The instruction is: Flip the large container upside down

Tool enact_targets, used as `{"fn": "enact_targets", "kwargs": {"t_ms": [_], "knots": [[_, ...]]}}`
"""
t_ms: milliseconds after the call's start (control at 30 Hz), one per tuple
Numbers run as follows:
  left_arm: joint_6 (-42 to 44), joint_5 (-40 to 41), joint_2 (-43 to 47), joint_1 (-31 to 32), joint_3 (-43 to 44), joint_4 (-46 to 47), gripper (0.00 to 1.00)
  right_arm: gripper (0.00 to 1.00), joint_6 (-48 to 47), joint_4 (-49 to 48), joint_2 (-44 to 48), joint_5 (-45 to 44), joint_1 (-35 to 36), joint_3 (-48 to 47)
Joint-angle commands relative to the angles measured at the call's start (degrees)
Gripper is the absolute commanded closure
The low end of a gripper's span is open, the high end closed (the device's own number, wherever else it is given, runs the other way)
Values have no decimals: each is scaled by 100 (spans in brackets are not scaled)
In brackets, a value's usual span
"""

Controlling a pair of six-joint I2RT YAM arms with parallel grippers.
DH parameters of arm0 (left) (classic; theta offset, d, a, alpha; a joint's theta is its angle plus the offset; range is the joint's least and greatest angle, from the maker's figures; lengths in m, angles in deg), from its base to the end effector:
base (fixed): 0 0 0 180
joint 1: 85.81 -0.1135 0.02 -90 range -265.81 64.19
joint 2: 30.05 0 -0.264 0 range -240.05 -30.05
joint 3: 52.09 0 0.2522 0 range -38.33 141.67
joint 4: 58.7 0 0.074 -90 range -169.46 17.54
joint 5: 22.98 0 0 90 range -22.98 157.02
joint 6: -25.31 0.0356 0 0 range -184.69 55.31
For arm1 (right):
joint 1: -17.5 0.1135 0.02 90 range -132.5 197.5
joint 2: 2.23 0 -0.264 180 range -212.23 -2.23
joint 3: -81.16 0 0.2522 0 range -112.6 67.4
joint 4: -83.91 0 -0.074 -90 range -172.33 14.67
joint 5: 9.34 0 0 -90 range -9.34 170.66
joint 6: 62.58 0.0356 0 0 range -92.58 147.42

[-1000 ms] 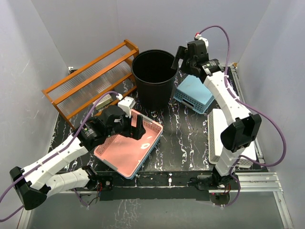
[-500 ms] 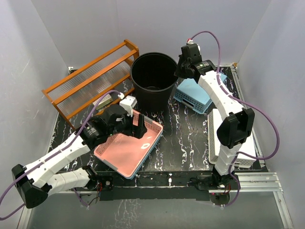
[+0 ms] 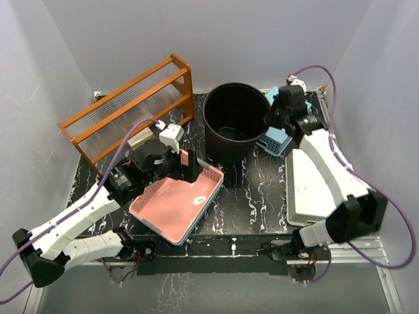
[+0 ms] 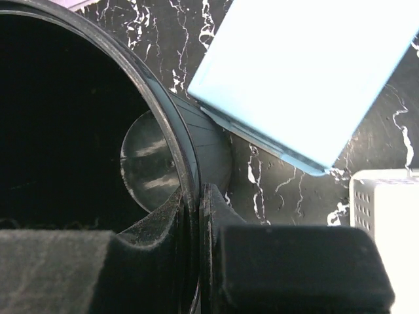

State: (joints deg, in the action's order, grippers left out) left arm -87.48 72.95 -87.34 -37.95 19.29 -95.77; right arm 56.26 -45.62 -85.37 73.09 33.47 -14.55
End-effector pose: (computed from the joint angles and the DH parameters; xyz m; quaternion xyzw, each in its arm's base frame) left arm 0.1521 -0.1626 0.3543 0.1528 0.8190 -0.2836 0.4748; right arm 0.3098 0.0838 0.3634 0.1293 0.8876 0.1122 0.4277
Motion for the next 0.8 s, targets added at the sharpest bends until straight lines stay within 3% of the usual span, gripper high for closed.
{"fn": "enact_targets", "kwargs": {"t_ms": [0, 167, 200, 233, 267, 400, 567, 633, 767], "knots": [[-103, 400, 314, 13, -115, 150, 1, 100, 287, -1422, 1176, -201, -18, 1039], [-166, 178, 318, 8, -237, 153, 1, 100, 398, -1257, 2076, -750, -15, 2089], [-191, 195, 331, 11, -246, 171, 1, 97, 410, -1176, 2222, -776, -19, 2266], [-224, 238, 351, 9, -249, 189, 1, 85, 423, -1108, 2351, -782, -15, 2425], [-232, 263, 363, 13, -245, 207, 1, 79, 454, -1015, 2460, -813, -15, 2588], [-153, 307, 232, 9, -85, 53, 1, 68, 674, -580, 2873, -1033, -17, 3102], [-112, 138, -3, 11, 19, 72, 1, 44, 794, -177, 3304, -1046, -18, 3308], [-120, 64, -56, 13, 30, 129, 1, 37, 813, 0, 3381, -1053, -21, 3289], [-129, -12, -127, 13, -14, 241, 1, 33, 782, 314, 3437, -1088, -19, 3194]]}}
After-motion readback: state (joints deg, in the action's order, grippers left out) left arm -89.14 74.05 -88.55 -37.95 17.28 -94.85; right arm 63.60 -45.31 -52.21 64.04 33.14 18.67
